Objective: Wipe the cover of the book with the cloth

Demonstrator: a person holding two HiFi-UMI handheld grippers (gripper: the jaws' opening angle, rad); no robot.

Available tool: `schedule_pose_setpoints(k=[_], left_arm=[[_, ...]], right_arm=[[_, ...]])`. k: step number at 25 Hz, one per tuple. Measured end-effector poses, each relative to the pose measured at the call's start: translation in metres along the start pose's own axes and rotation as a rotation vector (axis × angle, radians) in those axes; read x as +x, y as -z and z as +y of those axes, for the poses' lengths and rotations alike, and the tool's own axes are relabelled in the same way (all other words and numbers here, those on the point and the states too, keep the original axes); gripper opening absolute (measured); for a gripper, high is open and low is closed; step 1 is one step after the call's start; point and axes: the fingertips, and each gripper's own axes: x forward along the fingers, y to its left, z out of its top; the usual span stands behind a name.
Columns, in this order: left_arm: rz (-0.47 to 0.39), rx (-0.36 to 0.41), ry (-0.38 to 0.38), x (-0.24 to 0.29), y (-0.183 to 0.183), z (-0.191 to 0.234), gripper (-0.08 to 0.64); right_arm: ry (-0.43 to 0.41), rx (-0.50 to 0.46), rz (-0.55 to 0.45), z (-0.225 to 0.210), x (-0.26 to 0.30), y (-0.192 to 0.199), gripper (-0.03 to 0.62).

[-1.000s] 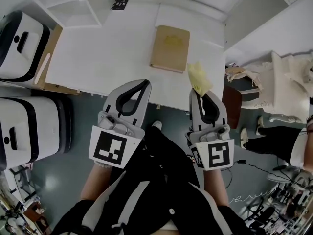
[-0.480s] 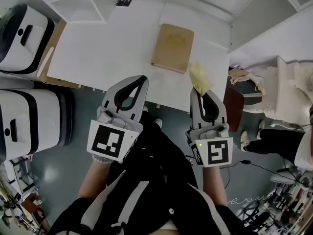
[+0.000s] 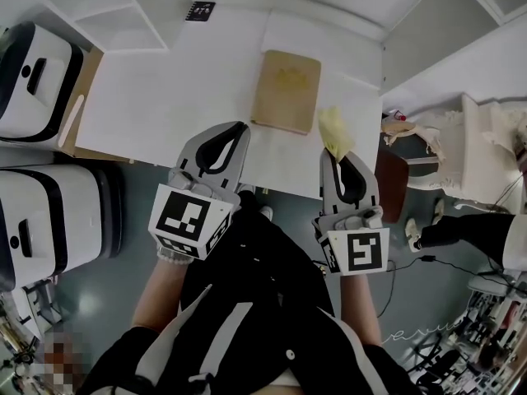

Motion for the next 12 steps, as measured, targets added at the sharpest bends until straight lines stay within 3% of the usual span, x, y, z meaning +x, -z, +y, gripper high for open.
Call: schedule_pose_setpoints(k=[12], left_arm=[[0.156, -0.093, 0.062, 0.064, 0.048, 0.046, 0.056]], right_arm=[[0.026, 0.003, 0.065, -0.019, 0.061, 0.017, 0.037]])
